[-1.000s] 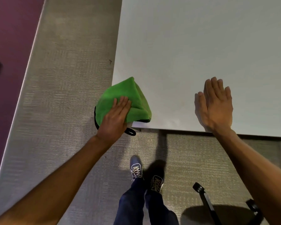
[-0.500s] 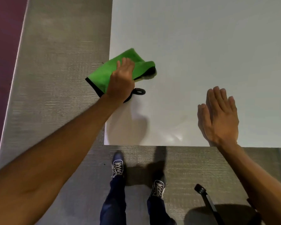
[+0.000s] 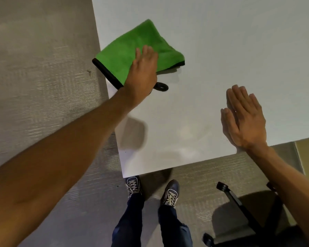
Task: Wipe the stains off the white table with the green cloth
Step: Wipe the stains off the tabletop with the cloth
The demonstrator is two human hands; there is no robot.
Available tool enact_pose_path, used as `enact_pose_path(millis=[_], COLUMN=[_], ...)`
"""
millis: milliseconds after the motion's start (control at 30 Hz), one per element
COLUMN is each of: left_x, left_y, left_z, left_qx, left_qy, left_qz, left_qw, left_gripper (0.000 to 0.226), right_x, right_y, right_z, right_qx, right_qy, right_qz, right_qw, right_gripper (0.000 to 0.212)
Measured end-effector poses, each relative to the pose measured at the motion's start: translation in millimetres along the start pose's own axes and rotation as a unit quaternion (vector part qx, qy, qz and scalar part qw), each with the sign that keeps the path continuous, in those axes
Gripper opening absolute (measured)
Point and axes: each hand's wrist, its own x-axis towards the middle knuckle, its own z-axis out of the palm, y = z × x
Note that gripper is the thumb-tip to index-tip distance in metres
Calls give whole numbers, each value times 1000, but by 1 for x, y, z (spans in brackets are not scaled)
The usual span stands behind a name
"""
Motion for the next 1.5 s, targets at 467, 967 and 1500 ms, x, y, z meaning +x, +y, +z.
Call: enact_pose_path(millis=[467, 967, 1500], left_x=[-89, -47, -97], left_y=[48, 57, 53], left_z=[0, -8, -10], left_qx=[-97, -107, -150], left_qy=[-20, -33, -52], left_qz=[137, -25, 159], left_qw=[986, 993, 974], left_gripper=[59, 71, 70], right_x=[-1, -1, 0], right_y=[-1, -1, -9], right_z=[-6, -8, -16], right_qx=[-6, -2, 31], right_qy=[-45, -71, -67], right_qz=[13, 27, 51], right_qw=[999, 997, 996], right_gripper=[65, 75, 70])
